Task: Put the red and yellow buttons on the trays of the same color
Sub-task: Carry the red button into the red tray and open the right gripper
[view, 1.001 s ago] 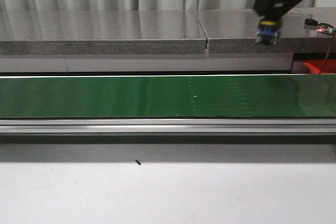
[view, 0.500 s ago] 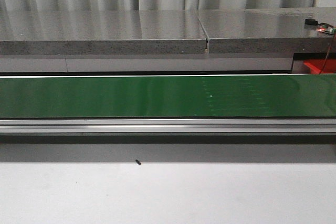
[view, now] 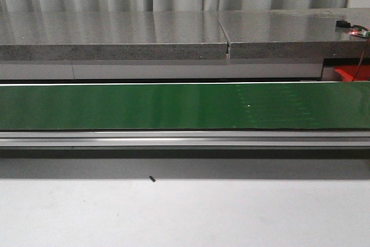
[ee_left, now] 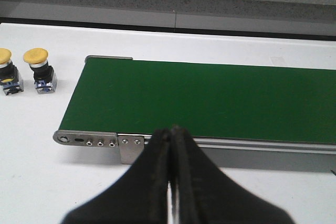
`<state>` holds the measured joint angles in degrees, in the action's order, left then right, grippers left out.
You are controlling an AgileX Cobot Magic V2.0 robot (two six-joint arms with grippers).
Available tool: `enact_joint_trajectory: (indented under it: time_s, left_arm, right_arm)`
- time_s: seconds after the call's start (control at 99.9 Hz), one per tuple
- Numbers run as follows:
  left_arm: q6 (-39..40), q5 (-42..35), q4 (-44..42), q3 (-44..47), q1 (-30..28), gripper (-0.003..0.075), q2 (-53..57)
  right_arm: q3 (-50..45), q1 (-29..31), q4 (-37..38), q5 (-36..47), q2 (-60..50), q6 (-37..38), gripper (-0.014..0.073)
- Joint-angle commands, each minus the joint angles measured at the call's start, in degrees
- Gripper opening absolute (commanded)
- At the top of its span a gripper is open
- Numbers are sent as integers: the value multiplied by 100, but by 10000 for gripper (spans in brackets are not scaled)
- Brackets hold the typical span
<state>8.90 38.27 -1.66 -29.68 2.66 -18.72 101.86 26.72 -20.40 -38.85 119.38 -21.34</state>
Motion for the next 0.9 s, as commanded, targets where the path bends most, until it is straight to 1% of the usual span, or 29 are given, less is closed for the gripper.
enact_joint_trajectory:
  time_s: [0.0,0.22,0.36,0.891]
  left_arm:
    - [8,-449,32,-150,44,-20,-49]
    - [8,-449,32,-150,44,-20,-49]
    - [8,-449,32,-150,44,-20,-49]
    - [8,-449,32,-150,44,-20,-49]
  right_arm:
    - [537,26,-318,122,-154,-13,101]
    - [1375,26,-514,-312,429,-13,101]
    - [1711,26,-608,-553,744,-13,101]
    - [1801,26,-630,-636,1182,-13,101]
